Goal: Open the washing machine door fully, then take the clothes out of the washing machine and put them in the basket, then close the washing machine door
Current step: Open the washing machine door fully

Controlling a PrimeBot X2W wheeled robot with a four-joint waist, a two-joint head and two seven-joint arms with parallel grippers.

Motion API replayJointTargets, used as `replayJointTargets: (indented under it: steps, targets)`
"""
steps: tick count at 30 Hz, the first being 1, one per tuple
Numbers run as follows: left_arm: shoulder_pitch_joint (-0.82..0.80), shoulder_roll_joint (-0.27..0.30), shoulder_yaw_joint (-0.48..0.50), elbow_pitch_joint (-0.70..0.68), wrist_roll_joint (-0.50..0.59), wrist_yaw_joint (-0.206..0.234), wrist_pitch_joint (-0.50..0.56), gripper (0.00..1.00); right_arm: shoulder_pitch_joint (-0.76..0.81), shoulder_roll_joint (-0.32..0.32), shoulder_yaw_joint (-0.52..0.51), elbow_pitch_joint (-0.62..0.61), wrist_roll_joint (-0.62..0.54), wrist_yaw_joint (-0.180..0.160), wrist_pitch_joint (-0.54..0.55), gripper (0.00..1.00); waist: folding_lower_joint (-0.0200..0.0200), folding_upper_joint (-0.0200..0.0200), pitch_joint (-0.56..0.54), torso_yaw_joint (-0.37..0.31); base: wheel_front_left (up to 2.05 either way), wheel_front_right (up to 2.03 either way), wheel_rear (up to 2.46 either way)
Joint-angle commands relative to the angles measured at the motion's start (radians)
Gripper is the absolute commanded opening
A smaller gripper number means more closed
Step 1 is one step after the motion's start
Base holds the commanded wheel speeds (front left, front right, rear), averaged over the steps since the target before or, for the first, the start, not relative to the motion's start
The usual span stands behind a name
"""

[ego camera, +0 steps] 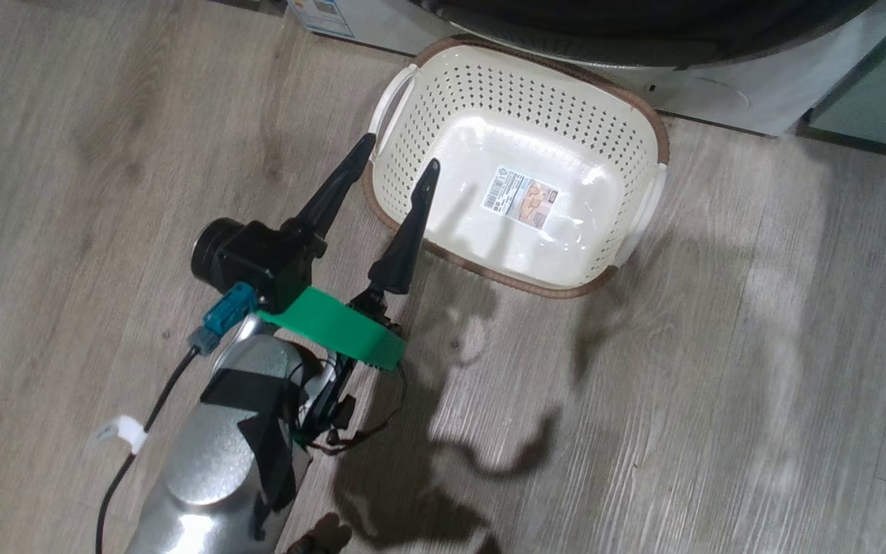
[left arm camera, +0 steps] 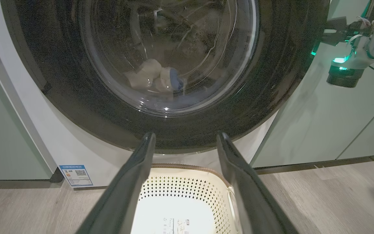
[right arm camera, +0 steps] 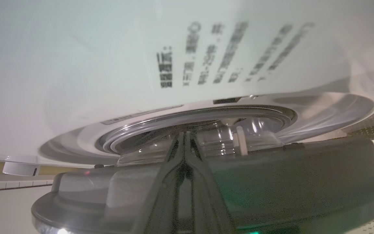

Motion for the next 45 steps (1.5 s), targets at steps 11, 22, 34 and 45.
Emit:
replayJointTargets:
  steps: [11,22,34,45]
  targets:
    - [0.004,0.016,0.029,-0.02,0.021,0.004,-0.005,1.0,0.091,0.047,0.028,-0.089,0.023,0.004,0.107,0.0,-0.0001,0.0,-0.021,-0.02,0.0,0.0,0.0]
    - [0.017,0.016,0.041,-0.012,0.032,0.002,-0.005,1.0,0.245,0.082,0.039,-0.234,0.067,0.004,0.185,0.0,-0.0001,0.0,-0.053,-0.042,0.0,0.0,0.0]
    - [0.053,0.016,0.074,-0.006,0.05,-0.006,-0.005,1.0,0.465,0.111,0.112,-0.43,0.139,0.004,0.229,0.0,-0.0001,0.0,-0.115,-0.063,0.0,0.0,0.0]
    - [0.104,0.016,0.087,0.004,0.052,-0.004,-0.005,1.0,0.616,0.113,0.299,-0.574,0.258,0.004,0.198,0.0,-0.0001,0.0,-0.184,-0.07,0.0,0.0,0.0]
